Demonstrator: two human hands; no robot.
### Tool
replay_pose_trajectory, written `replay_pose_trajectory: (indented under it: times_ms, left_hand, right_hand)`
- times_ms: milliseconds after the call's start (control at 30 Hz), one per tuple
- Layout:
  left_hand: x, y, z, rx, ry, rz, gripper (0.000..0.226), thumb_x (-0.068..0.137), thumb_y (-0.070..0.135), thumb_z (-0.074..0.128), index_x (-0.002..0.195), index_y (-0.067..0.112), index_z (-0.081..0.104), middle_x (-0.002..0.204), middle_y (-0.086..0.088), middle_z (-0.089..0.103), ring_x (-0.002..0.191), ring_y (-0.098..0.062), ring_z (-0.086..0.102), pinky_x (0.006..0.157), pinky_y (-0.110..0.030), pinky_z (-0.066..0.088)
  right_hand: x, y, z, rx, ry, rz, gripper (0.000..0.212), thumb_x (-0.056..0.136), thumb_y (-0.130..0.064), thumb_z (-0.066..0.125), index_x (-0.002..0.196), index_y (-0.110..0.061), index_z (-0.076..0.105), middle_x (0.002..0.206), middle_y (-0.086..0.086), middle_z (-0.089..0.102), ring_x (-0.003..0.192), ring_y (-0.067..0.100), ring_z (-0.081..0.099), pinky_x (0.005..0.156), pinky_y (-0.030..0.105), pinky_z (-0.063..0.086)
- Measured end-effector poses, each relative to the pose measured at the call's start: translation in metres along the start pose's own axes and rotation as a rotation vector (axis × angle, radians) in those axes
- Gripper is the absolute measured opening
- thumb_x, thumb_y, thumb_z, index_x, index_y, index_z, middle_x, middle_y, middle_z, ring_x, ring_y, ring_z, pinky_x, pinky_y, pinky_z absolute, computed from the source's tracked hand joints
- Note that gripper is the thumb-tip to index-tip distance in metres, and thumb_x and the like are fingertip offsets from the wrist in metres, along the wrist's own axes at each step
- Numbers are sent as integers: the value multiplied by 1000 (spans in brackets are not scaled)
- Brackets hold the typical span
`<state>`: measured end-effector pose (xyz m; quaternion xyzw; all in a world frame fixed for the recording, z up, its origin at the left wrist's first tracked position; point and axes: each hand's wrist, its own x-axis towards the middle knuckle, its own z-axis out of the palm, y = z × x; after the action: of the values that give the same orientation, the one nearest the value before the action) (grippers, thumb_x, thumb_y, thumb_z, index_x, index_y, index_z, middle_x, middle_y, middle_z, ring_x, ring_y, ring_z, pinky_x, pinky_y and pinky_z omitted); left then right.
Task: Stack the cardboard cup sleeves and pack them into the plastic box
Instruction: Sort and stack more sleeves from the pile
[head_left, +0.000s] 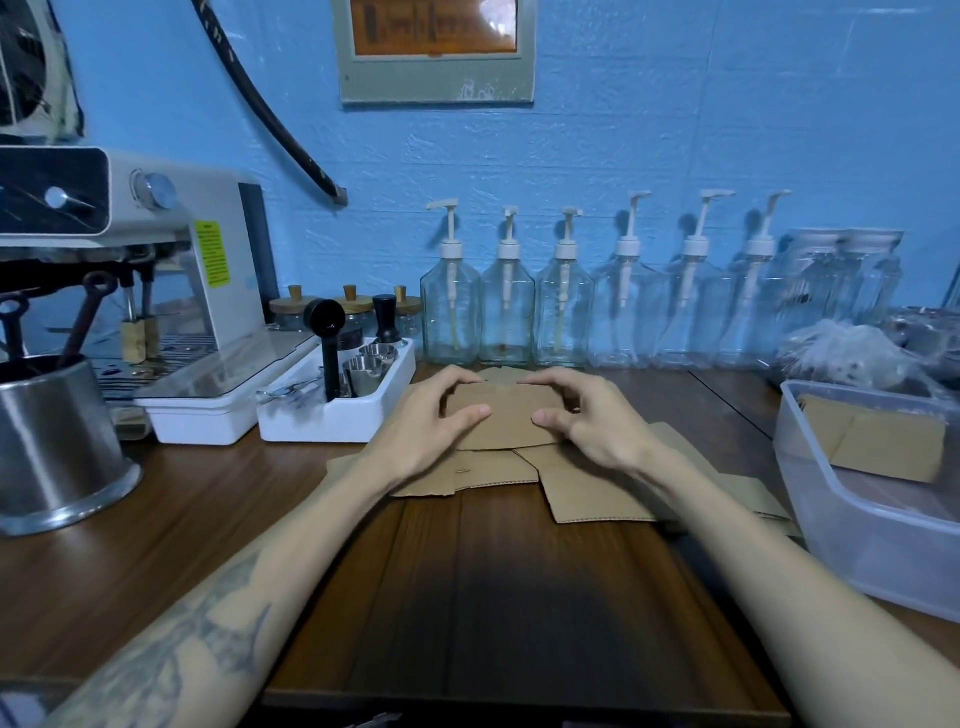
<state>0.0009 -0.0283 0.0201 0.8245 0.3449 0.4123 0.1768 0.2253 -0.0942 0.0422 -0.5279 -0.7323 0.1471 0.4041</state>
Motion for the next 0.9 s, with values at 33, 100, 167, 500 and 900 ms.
replay_pose_trajectory:
  times_ms: [33, 100, 167, 500, 900]
  left_hand:
    - [0, -1, -2, -24, 12, -6, 32, 91, 38, 66, 121, 30, 58, 97, 4, 65, 82, -7, 58, 76, -26, 48]
    - [-1, -4, -6, -68, 40, -13, 31, 92, 32, 67, 121, 28, 58, 89, 0, 63, 75, -9, 55, 72, -21, 45]
    - [-1, -7, -10, -63, 64, -29, 29, 93, 28, 66, 121, 25, 59, 89, 1, 63, 77, -10, 55, 71, -16, 44]
    - [-1, -18, -7, 138, -20, -55, 25, 93, 35, 64, 116, 23, 63, 107, 9, 57, 98, 0, 55, 88, -21, 45]
    - [-11, -14, -24, 219, -128, -86, 29, 93, 43, 62, 116, 25, 63, 113, 13, 53, 107, -4, 55, 95, -27, 43]
  right_hand:
    - [1, 0, -5, 1, 14, 17, 36, 90, -14, 69, 124, -25, 63, 110, -6, 68, 100, 13, 62, 90, 20, 49]
    - [2, 3, -17, 20, 49, 57, 34, 90, -13, 70, 120, -26, 64, 105, -4, 69, 98, 18, 64, 93, 36, 52]
    - [4, 8, -30, 29, 103, 97, 34, 89, -10, 70, 118, -27, 64, 101, 1, 71, 94, 25, 65, 92, 40, 52]
    - [-9, 48, -40, -139, 189, 174, 35, 92, -16, 66, 122, -33, 63, 87, 2, 66, 84, 21, 62, 79, 29, 47]
    - [-10, 38, -35, -70, 175, 135, 35, 92, -19, 67, 123, -35, 63, 92, 5, 67, 89, 23, 60, 91, 40, 52]
